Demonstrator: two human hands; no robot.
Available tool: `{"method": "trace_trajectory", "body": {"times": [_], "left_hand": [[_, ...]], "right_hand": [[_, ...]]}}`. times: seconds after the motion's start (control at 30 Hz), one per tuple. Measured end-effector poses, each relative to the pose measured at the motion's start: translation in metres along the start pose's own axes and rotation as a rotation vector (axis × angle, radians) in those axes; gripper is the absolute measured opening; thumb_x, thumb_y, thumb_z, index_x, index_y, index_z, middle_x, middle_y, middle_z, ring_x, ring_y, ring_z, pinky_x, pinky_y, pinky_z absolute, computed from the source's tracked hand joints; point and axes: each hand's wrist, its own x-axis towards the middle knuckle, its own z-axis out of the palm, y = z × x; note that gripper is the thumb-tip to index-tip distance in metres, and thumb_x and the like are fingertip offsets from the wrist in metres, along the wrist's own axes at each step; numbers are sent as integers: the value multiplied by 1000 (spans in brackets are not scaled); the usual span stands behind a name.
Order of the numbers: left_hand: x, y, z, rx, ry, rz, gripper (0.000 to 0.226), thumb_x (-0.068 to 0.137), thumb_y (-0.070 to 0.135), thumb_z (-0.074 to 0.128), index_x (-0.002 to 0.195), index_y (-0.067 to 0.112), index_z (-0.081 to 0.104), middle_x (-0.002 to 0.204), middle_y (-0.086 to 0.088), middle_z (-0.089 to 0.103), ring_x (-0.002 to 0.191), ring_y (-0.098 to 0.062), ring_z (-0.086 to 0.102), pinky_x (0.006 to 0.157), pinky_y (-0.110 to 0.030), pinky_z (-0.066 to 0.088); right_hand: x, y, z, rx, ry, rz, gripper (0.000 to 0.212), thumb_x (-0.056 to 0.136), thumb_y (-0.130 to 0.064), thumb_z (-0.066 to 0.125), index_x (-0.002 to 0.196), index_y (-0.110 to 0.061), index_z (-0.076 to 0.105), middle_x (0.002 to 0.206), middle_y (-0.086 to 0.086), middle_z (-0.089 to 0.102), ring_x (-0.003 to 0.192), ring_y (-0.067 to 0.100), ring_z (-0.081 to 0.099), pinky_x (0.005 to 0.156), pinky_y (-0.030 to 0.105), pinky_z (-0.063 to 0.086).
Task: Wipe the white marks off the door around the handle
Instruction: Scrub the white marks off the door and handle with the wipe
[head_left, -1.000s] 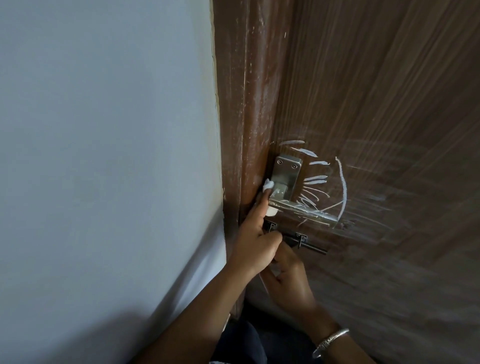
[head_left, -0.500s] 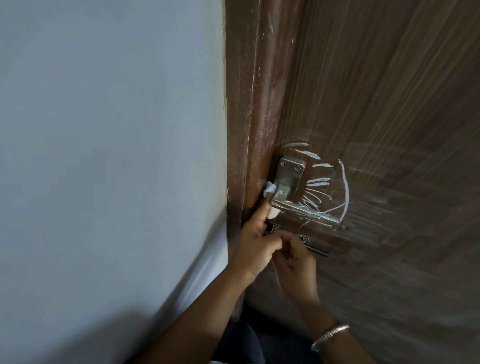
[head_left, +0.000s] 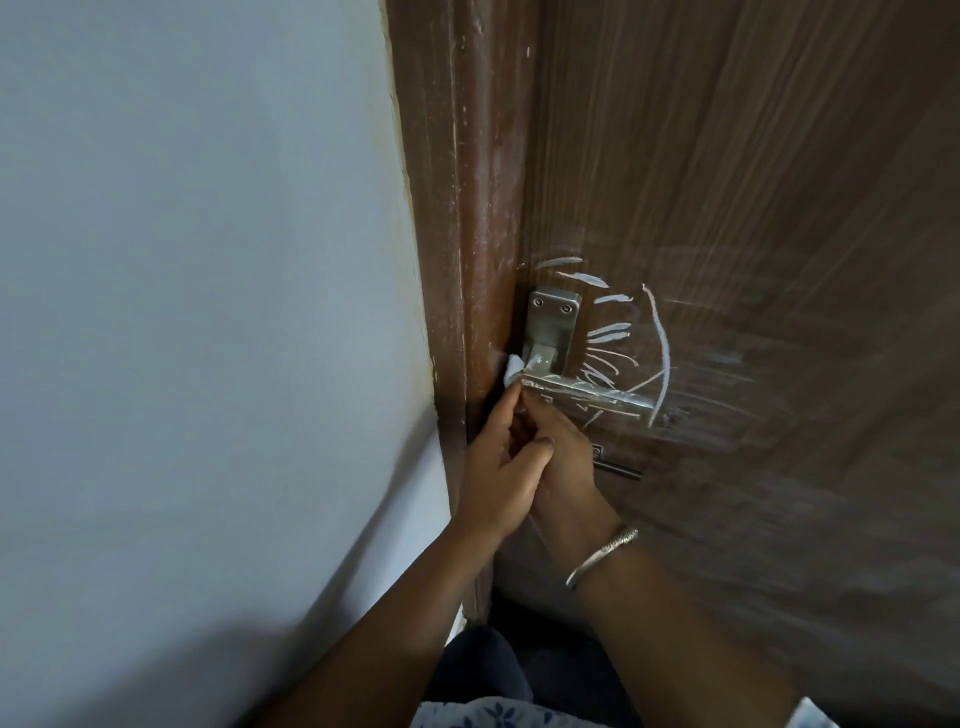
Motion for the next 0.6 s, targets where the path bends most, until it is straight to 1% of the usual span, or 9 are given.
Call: {"method": "trace_trajectory", "body": {"times": [0.07,0.1,0.2,0.3,0.37,0.43,0.5,0.53,0.6], "left_hand": [[-2,3,1,57,32,33,66,76,33,50,140,34,34,129,21,48,117,4,46,96,-16,37],[-4,3,2,96,62,51,62,77,34,50,138,33,36,128,18,50,116,2,48,96,-17,38],[-13,0,4,199,207,132,43,81,33,52,124,27,47,106,19,60,95,7,57,82,-8,44],[-17,-7,1,271,312,214,25,87,23,58,112,20,52,94,14,63,81,4,61,68,-3,44],[-17,-12,-5,311,349,241,22,87,20,59,107,17,53,92,8,66,81,-6,64,67,-9,49],[-15,-18,-11,349,347,278,22,86,19,60,106,14,53,92,2,68,82,-13,66,69,-24,56],[-13,-26,-18,366,312,309,22,86,15,60,107,12,54,94,-1,68,85,-14,66,73,-33,57],[-11,-31,-21,361,291,320,23,85,13,60,107,11,54,95,-2,68,86,-13,66,75,-33,57],[-8,-42,-26,328,260,330,25,84,8,60,107,12,53,98,-2,68,87,-6,64,77,-23,56]], "right_hand": [[0,0,-2,-118,15,12,29,97,-21,49,120,-7,57,131,20,55,121,35,52,73,27,48],[-1,0,-3,-136,19,10,28,96,-22,50,118,-7,58,129,20,57,116,33,56,70,27,49],[-1,7,-4,13,12,-27,30,96,-15,49,118,4,57,103,18,66,82,18,68,66,25,53],[1,22,-10,39,119,-70,22,92,-7,56,112,1,61,93,18,68,81,25,67,71,32,56],[5,28,-15,-67,209,-173,18,89,-6,59,106,-5,62,91,15,70,79,23,68,69,33,57],[10,32,-21,-149,226,-328,13,87,-3,60,97,-11,62,85,8,69,71,13,68,62,27,56],[15,37,-31,-255,238,-502,17,86,-1,61,87,-18,63,79,-1,68,66,6,66,58,21,54],[17,38,-36,-307,251,-582,21,85,0,61,85,-21,63,76,-5,67,66,5,65,58,21,53],[21,38,-47,-391,285,-718,26,83,4,62,83,-21,66,76,-8,67,70,5,64,63,22,55]]}}
